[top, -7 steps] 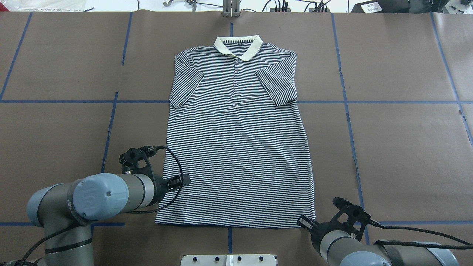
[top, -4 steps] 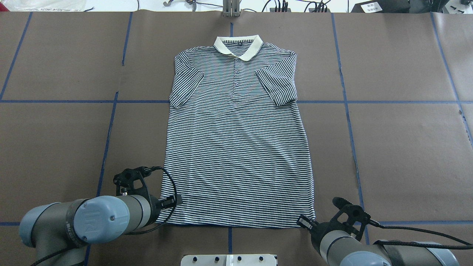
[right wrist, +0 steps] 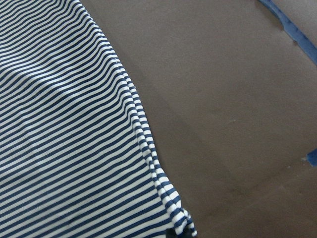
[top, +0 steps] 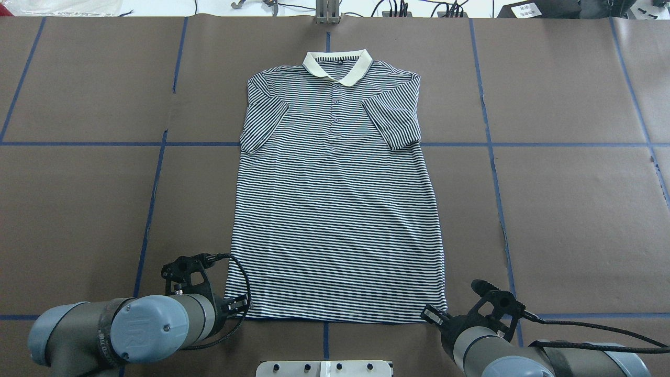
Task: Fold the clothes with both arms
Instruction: 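Lower both grippers and grasp the hem corners nearest the robot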
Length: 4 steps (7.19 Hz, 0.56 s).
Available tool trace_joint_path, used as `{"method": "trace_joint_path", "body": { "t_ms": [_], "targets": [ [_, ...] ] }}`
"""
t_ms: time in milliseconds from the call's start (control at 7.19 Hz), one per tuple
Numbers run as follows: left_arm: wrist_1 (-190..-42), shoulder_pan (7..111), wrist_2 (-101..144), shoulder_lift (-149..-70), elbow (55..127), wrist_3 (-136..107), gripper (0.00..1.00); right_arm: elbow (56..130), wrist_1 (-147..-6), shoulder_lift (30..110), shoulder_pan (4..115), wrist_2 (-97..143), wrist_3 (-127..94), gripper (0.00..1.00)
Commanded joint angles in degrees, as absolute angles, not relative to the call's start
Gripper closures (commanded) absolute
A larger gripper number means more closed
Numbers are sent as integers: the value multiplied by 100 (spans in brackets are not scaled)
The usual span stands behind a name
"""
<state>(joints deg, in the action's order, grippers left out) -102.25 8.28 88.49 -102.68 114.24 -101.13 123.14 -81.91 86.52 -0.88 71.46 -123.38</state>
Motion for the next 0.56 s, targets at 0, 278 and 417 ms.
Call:
{"method": "trace_joint_path", "body": {
  "t_ms": [0,278,417],
  "targets": [
    [-10213,826,8851,-10257,11452,-10108,100,12313,-8191,8648,-88,7146,-12331,100],
    [-10213,835,8851,-10266,11470,-10116,100,12313,-8191,8657,-88,7146,-12331,100],
    [-10195,844,8851,-10257,11635,-10116,100,12322,-8191,8649,-88,7146,-12331,100]
  ]
}}
